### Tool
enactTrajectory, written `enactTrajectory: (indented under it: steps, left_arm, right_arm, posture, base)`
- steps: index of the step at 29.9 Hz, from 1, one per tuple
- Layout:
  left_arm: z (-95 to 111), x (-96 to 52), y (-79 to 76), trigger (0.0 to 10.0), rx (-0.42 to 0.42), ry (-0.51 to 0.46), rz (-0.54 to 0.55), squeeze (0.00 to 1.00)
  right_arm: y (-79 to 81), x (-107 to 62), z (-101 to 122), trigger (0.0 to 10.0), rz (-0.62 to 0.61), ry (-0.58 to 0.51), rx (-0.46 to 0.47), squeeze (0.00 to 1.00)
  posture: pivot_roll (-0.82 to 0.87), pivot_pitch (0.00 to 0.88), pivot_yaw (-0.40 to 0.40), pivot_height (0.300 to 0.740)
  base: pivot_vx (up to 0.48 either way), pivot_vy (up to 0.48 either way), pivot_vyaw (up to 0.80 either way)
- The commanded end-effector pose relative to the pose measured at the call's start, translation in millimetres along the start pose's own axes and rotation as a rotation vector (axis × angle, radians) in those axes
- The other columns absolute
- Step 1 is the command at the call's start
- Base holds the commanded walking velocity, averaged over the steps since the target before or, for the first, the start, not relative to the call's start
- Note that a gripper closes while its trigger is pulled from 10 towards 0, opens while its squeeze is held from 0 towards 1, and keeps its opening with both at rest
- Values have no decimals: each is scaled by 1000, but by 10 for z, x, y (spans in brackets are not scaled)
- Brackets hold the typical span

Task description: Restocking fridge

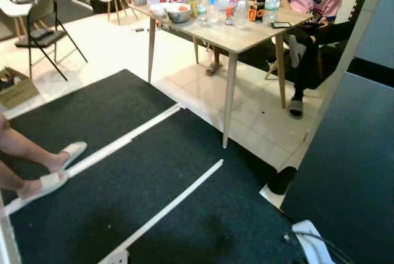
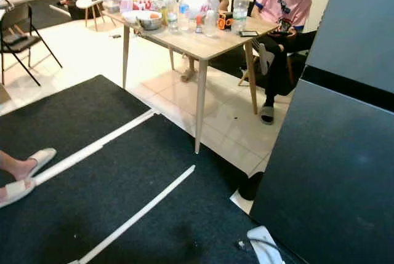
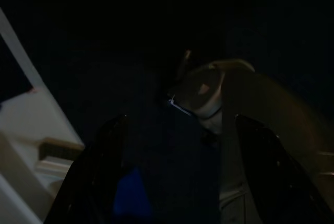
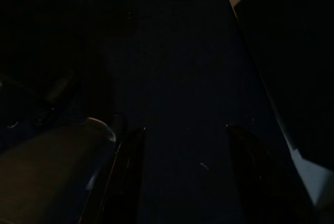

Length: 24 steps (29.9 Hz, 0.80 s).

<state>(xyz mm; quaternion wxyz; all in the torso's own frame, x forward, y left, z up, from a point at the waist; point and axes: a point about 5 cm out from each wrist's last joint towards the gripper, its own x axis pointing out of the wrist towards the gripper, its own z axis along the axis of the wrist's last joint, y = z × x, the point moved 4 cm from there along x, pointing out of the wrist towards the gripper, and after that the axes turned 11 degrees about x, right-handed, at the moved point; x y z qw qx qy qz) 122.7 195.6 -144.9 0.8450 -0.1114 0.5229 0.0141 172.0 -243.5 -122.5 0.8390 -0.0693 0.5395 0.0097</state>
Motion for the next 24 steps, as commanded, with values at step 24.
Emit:
enactTrajectory:
  steps: [24]
  left_arm:
    - [-46,-8,15,10000,34,18,14,0]
  right_arm:
    - [85,13,-81,10000,1,42,-38,0]
  posture:
    - [4,0,27,740]
  base:
    - [0,0,0]
